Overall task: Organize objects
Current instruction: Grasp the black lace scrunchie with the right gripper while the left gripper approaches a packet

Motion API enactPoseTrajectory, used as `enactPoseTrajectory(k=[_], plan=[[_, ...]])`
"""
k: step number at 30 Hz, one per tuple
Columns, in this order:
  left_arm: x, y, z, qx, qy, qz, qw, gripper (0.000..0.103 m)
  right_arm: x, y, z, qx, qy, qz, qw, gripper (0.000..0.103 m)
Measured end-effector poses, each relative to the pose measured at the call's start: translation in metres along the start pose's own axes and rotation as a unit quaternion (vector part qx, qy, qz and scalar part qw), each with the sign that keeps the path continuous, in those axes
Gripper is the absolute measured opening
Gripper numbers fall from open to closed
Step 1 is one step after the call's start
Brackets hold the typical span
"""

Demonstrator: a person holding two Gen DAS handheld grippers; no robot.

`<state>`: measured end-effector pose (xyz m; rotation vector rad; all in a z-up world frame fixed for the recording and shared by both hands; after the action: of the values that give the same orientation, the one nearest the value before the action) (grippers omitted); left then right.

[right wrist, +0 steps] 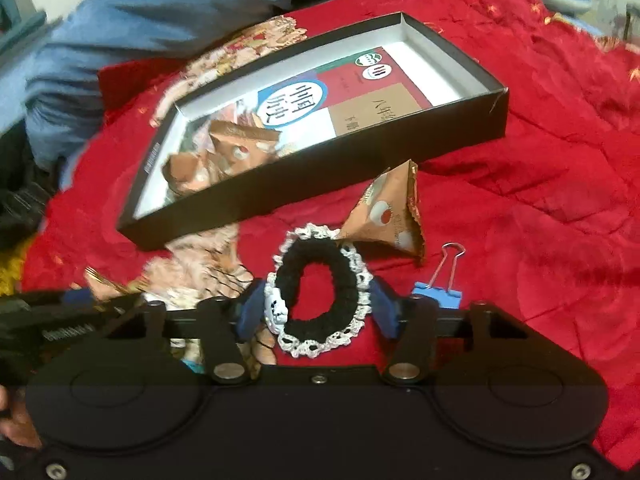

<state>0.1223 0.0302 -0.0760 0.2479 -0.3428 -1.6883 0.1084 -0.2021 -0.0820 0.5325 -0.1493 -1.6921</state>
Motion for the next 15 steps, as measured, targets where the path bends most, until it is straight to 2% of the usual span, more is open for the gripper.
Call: enactPoseTrajectory(k=[2,5,12,15], plan=[[0.000,0.000,0.000,0.000,0.002,0.003,1.0000,0.057,0.000,0.000,0.000,0.003,-0.012,-0.004,1.000,0.033],[0.001,0.000,0.001,0.003,0.007,0.011,0.9999,0.056,0.002,0.002,0.001,0.004,-0.011,-0.012,1.000,0.026],[0.004,0.003,0.000,0.010,0.023,0.024,0.9994,0.055,0.010,0.004,0.005,0.005,0.019,-0.043,0.999,0.023],[0.005,0.004,0.000,0.012,0.028,0.033,0.9990,0.054,0.009,0.004,0.007,0.005,0.044,-0.051,0.998,0.023]])
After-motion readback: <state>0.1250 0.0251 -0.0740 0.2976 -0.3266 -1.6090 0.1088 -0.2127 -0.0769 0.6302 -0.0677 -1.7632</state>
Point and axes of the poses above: each gripper's, at about its wrist camera, not at the fingertips, and z roughly against the way its jaws point, x to its right, y to its top, the point moved 5 cm from there along -z, roughly the way its jaws point, and after that the axes turned 14 degrees about -x, right-handed, at the moved point
